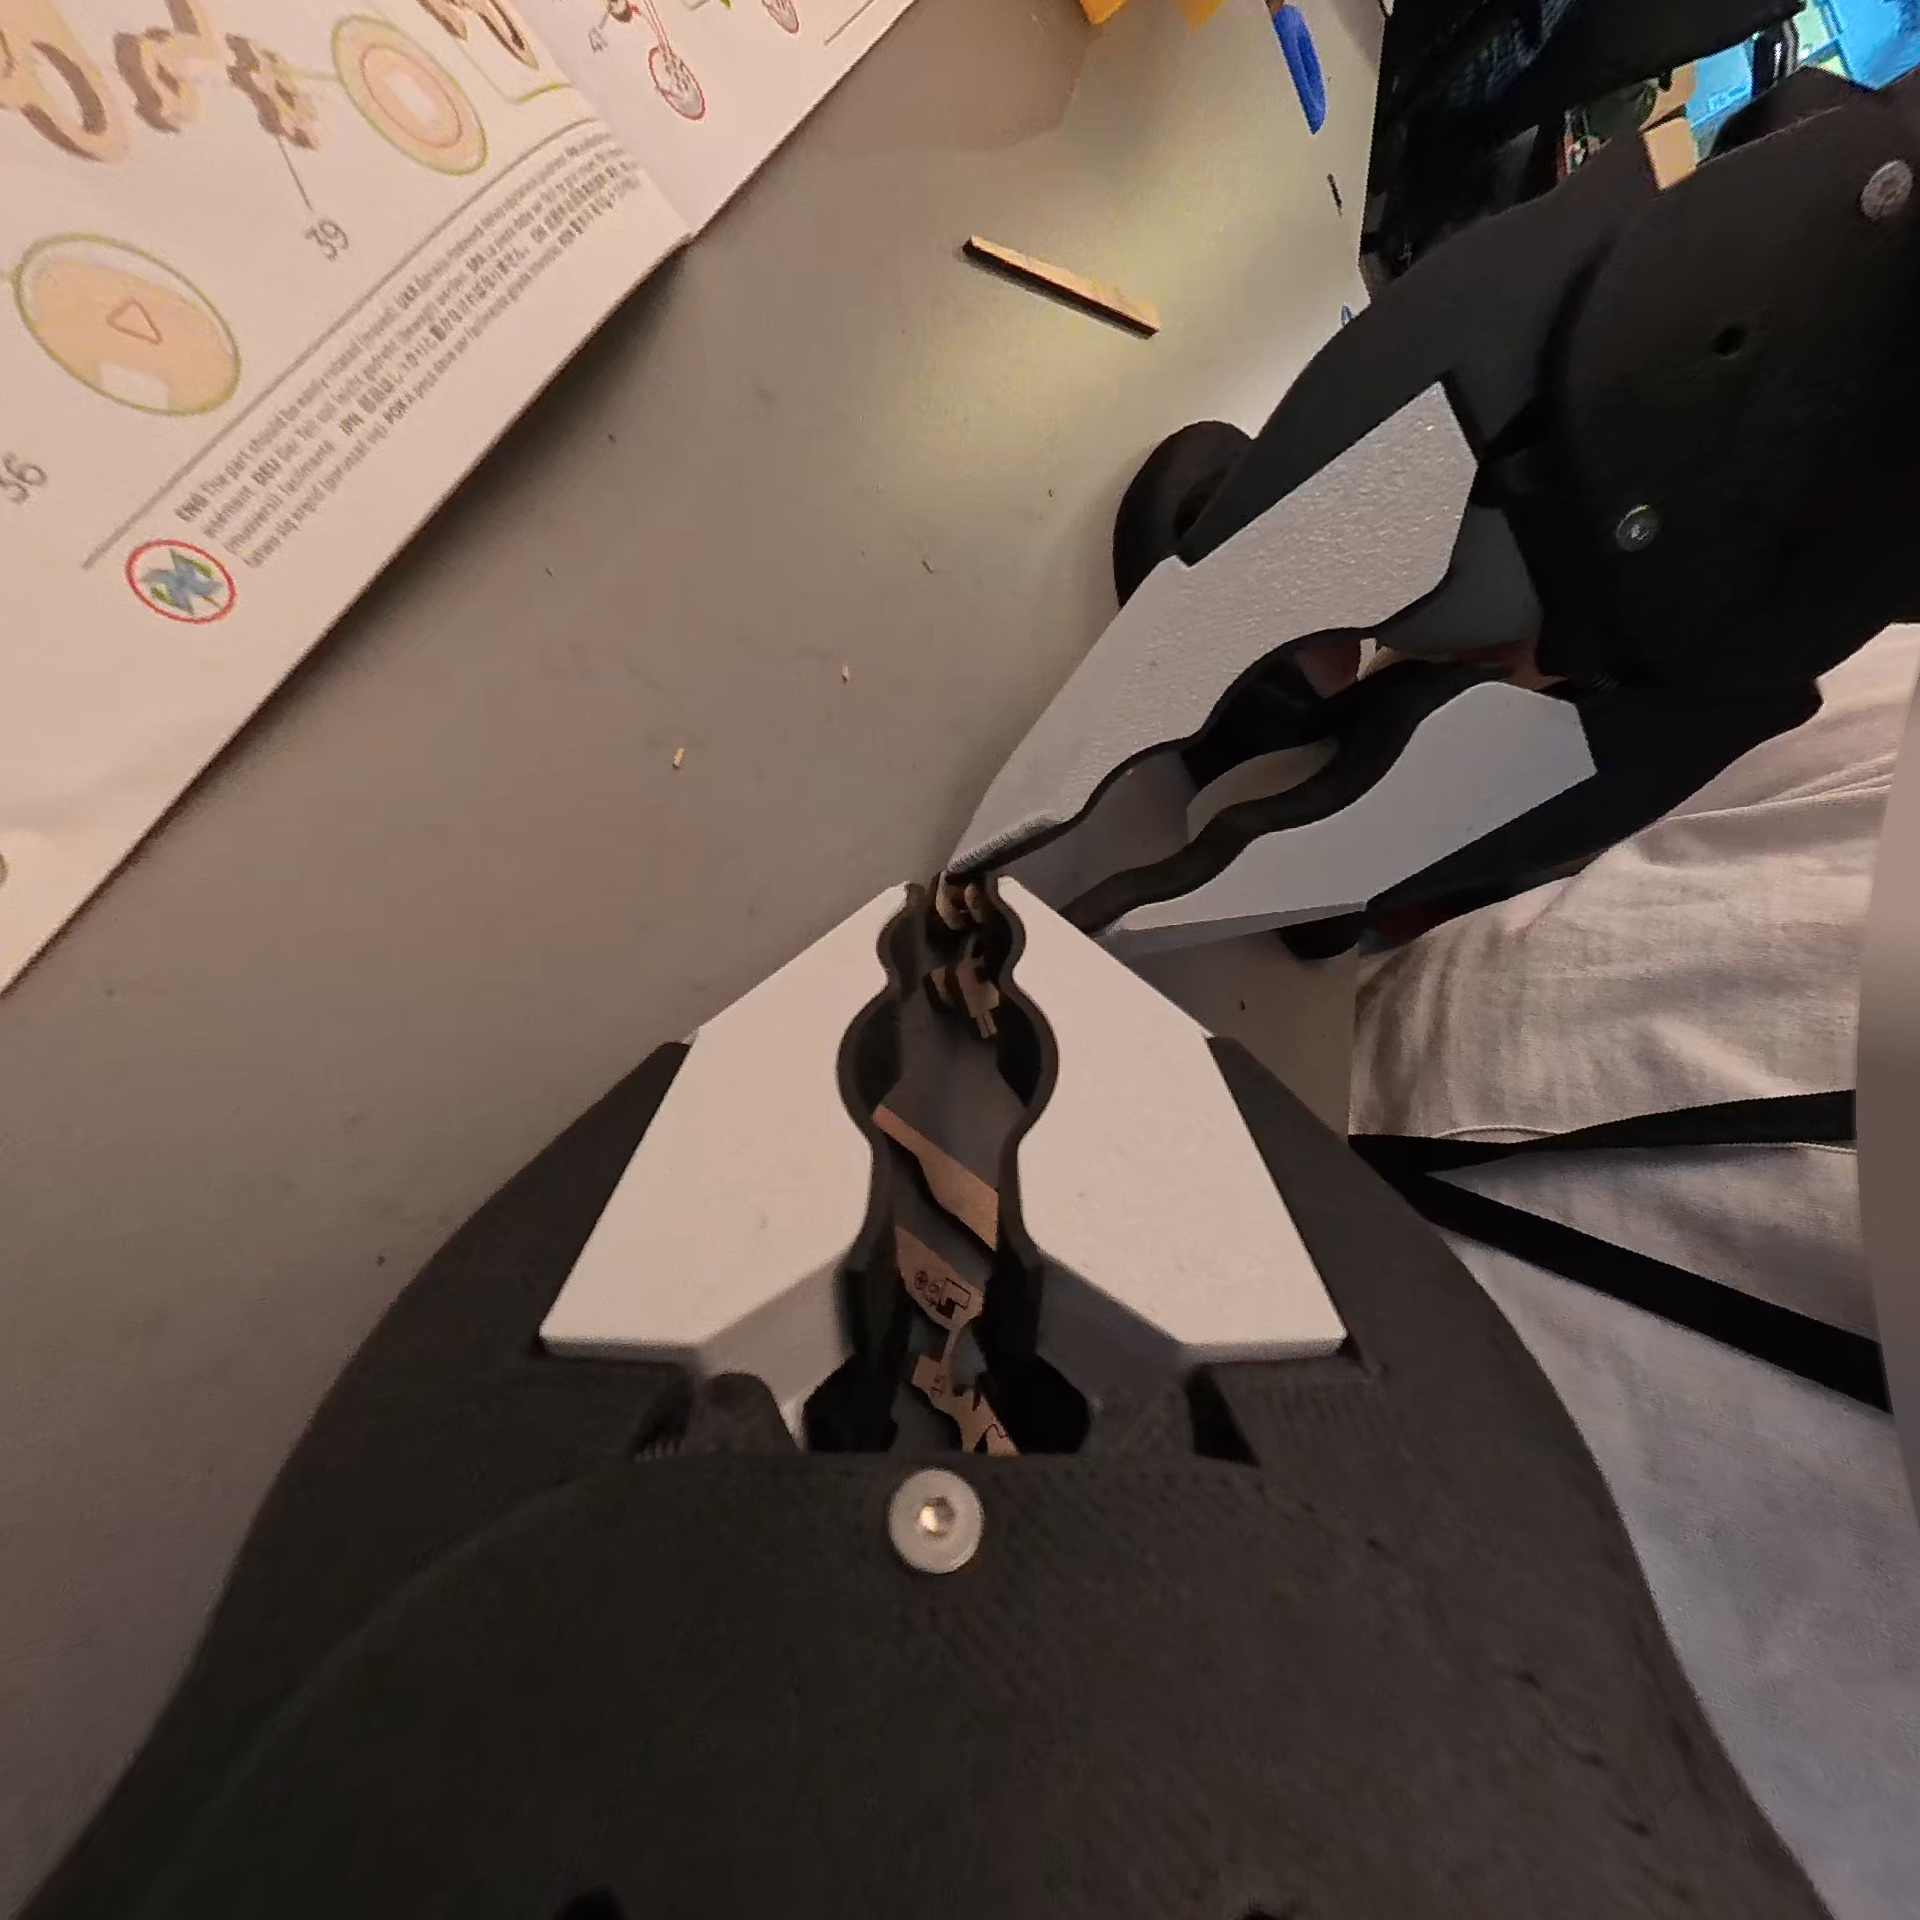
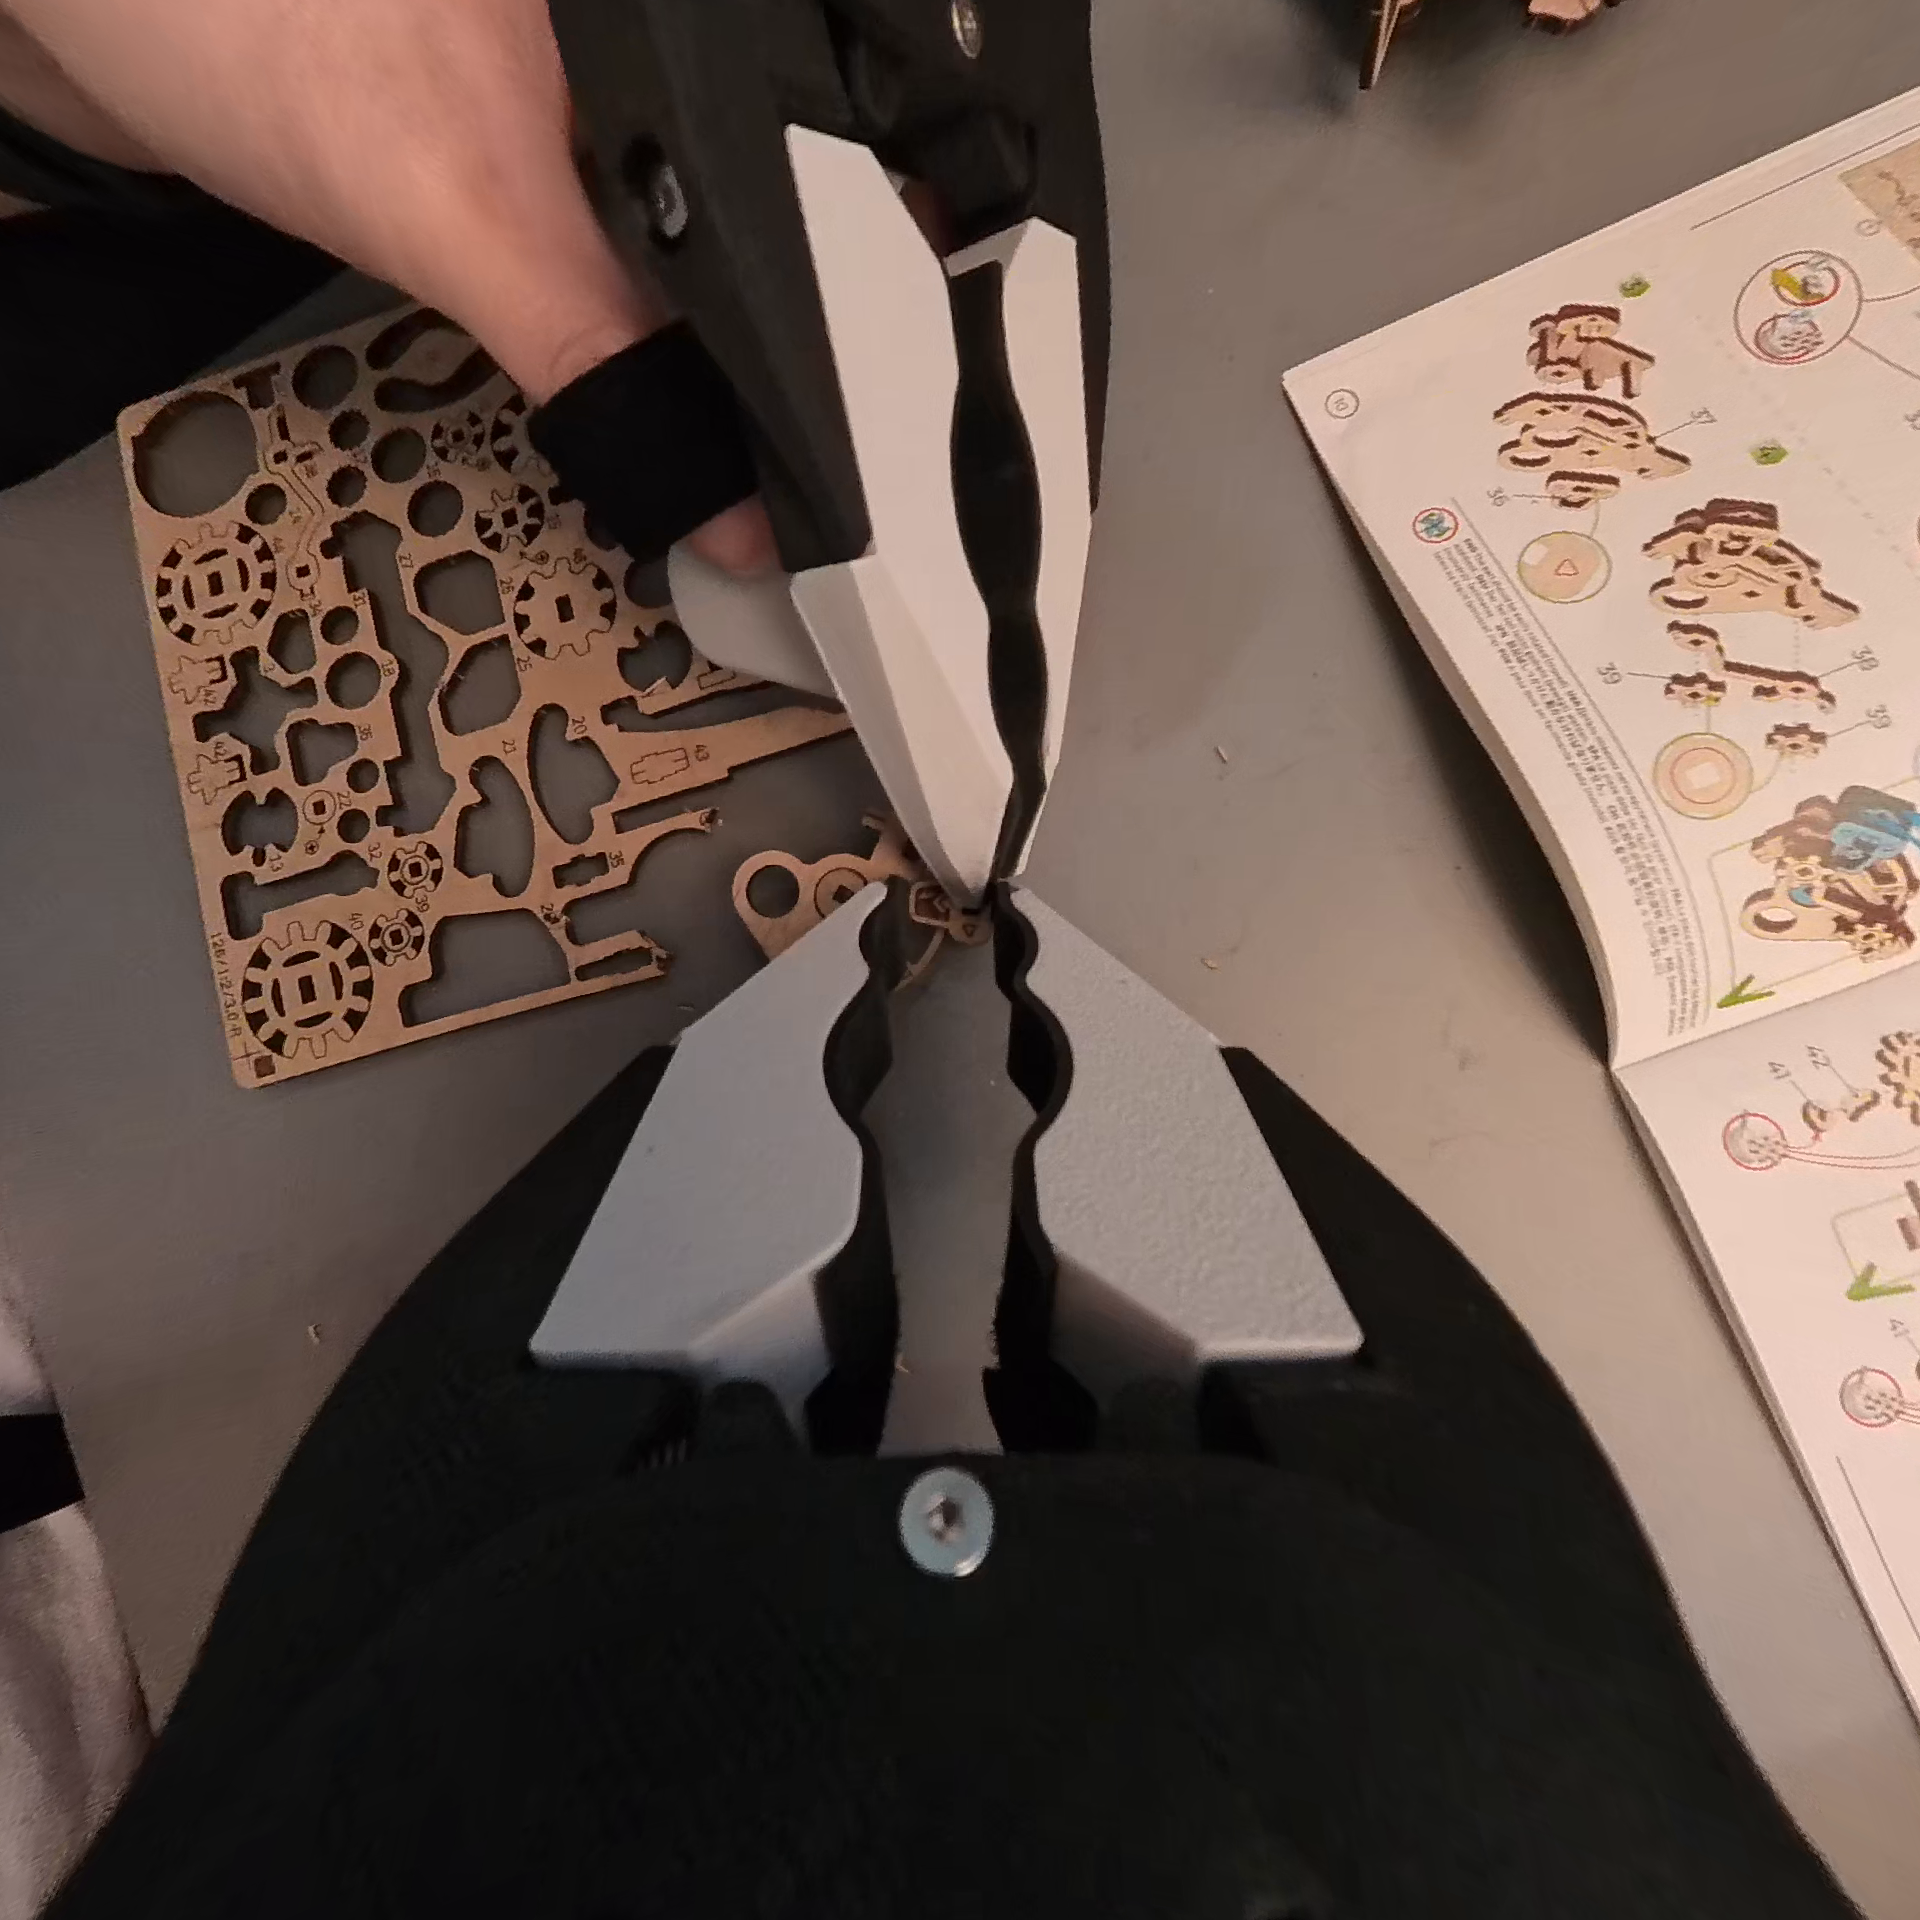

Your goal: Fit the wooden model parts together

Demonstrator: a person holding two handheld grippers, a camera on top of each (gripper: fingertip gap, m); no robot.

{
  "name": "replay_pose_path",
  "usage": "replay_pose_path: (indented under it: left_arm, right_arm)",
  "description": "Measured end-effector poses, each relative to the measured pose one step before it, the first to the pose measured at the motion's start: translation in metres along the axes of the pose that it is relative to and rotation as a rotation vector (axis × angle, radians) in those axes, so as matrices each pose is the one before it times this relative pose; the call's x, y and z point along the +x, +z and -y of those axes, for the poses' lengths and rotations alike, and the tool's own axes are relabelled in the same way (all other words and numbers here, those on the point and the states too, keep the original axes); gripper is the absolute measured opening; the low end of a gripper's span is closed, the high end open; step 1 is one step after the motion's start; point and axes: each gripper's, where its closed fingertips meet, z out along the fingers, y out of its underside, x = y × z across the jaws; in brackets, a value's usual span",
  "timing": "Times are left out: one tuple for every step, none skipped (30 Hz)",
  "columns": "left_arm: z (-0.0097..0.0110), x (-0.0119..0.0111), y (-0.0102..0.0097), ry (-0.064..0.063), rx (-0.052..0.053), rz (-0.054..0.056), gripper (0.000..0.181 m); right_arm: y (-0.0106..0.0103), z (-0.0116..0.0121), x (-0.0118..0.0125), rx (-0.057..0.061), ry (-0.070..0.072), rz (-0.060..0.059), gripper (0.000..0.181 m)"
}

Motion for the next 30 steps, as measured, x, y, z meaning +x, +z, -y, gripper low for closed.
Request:
replay_pose_path:
  left_arm:
    - [0.00003,-0.00004,0.00001,-0.0011,0.0001,-0.0011,0.009]
    - [-0.00016,0.00011,0.00003,-0.0013,-0.0001,-0.0032,0.009]
    - [-0.00022,0.00019,0.00011,-0.0031,-0.0008,-0.0044,0.009]
    - [-0.00023,0.00005,0.00007,-0.003,-0.0004,-0.0035,0.009]
    - [0.00002,0.00009,0.00001,0.0004,0.0002,-0.0009,0.009]
    - [0.00003,0.00002,-0.00002,0.0013,-0.0005,0.0008,0.009]
    - [0.0,-0.00009,0.00004,0.0021,-0.0003,0.0017,0.009]
    - [0.00003,0.00001,-0.00002,0.0025,-0.0005,0.0012,0.009]
    - [-0.00005,0.00005,-0.00003,0.0011,-0.0003,0.0001,0.009]
    - [-0.00003,-0.00002,0.00006,0.0002,0.0001,-0.0004,0.009]
    - [-0.00002,0.0,-0.00001,0.0002,-0.0002,-0.0012,0.009]
    - [-0.00004,-0.00003,-0.00002,-0.0004,-0.0004,-0.0016,0.009]
    - [-0.00001,0.00004,0.00003,-0.0001,-0.0006,-0.0012,0.009]
    - [-0.00015,0.00012,0.00004,0.0012,-0.0012,-0.0009,0.009]
    - [0.0,0.00003,0.00007,0.0004,-0.001,-0.0003,0.009]
    - [-0.00002,0.0,-0.00005,0.0003,0.0003,-0.0002,0.009]
    - [0.00001,0.00002,0.00001,0.0004,0.0001,-0.0003,0.009]
    - [-0.00008,0.00005,-0.00008,-0.0003,-0.0001,-0.0002,0.009]
    - [0.00005,-0.00001,0.00003,0.0002,0.0004,0.0,0.009]
    - [-0.00014,0.00009,0.0,0.0006,-0.0006,-0.0005,0.009]
    - [-0.00053,0.00016,0.0001,-0.0004,-0.0034,-0.002,0.009]
    - [-0.00016,0.00007,0.00006,-0.0011,-0.0006,-0.002,0.009]
    - [0.00001,0.00002,0.00004,-0.0006,0.0009,-0.0014,0.008]
    - [0.00006,0.00008,0.00003,0.0004,0.0004,-0.0008,0.008]
    - [-0.00008,-0.00002,-0.00008,0.0006,-0.0001,-0.0002,0.008]
    - [0.00005,0.0,-0.00005,0.0011,0.0,0.0,0.008]
    - [-0.00003,0.00006,0.00006,0.0002,0.0002,0.0,0.008]
    - [-0.00009,0.00002,-0.00008,0.0013,-0.0001,0.0002,0.008]
    - [-0.00003,0.0,-0.00002,0.0005,-0.0002,-0.0002,0.008]
    - [-0.00001,-0.00005,-0.00001,0.0,-0.0001,-0.0007,0.008]
  right_arm:
    - [-0.00009,0.00019,0.00037,0.0021,-0.0074,-0.0043,0.014]
    - [-0.00023,0.00012,-0.00006,0.0019,-0.0099,-0.0021,0.014]
    - [-0.00029,-0.00017,-0.00025,0.0002,-0.0097,0.0002,0.014]
    - [-0.00063,-0.00038,-0.00022,-0.0022,-0.0103,0.0012,0.015]
    - [-0.00119,-0.00013,0.00008,0.0005,-0.012,0.0002,0.014]
    - [-0.00182,0.00036,0.00022,0.0062,-0.013,0.0006,0.014]
    - [-0.00247,0.00042,0.00078,0.0098,-0.0172,-0.0019,0.014]
    - [-0.00289,-0.00006,0.00156,0.0117,-0.0187,-0.0052,0.014]
    - [-0.00253,-0.00024,0.00192,0.0157,-0.0231,-0.0061,0.013]
    - [-0.00184,-0.00051,0.00221,0.0209,-0.0305,-0.0053,0.01]
    - [-0.00076,-0.00129,0.00059,0.0181,-0.0344,0.0031,0.008]
    - [0.00043,-0.00174,-0.00211,0.012,-0.0378,0.0174,0.008]
    - [0.00133,-0.00169,-0.00203,0.0101,-0.0384,0.014,0.006]
    - [0.00176,-0.00138,0.00056,0.0086,-0.0365,-0.0038,0.005]
    - [0.00183,-0.00158,-0.00107,-0.0004,-0.0424,0.0035,0.005]
    - [0.00165,-0.00206,0.00072,-0.0076,-0.0394,-0.0104,0.005]
    - [0.00121,-0.00146,0.00338,-0.0046,-0.0331,-0.0283,0.006]
    - [0.00093,0.00047,-0.00105,0.0105,-0.0311,-0.0025,0.006]
    - [0.00044,0.00147,-0.0022,0.0158,-0.0197,0.0062,0.006]
    - [-0.0003,0.00276,-0.00117,0.0193,-0.0191,-0.0008,0.007]
    - [-0.00097,0.00312,-0.00212,0.0225,-0.036,0.0,0.007]
    - [-0.00097,0.00203,-0.00061,0.0169,-0.0413,-0.0091,0.008]
    - [-0.00099,0.00208,0.00122,0.0151,-0.0337,-0.0193,0.008]
    - [-0.00101,0.00083,0.00247,0.002,-0.0238,-0.0241,0.008]
    - [-0.00099,0.00004,0.00186,-0.0034,-0.0124,-0.0171,0.007]
    - [-0.00111,0.00092,-0.00126,0.007,-0.0056,0.0033,0.004]
    - [-0.00078,0.00149,-0.00335,0.0151,-0.0023,0.0177,0.002]
    - [-0.00005,0.00034,-0.00044,0.0082,0.0029,-0.0005,0.0]
    - [0.00087,-0.00206,0.00137,-0.0069,0.0081,-0.0082,0.0]
    - [0.00147,-0.00308,-0.00134,-0.0161,0.0131,0.0129,0.0]
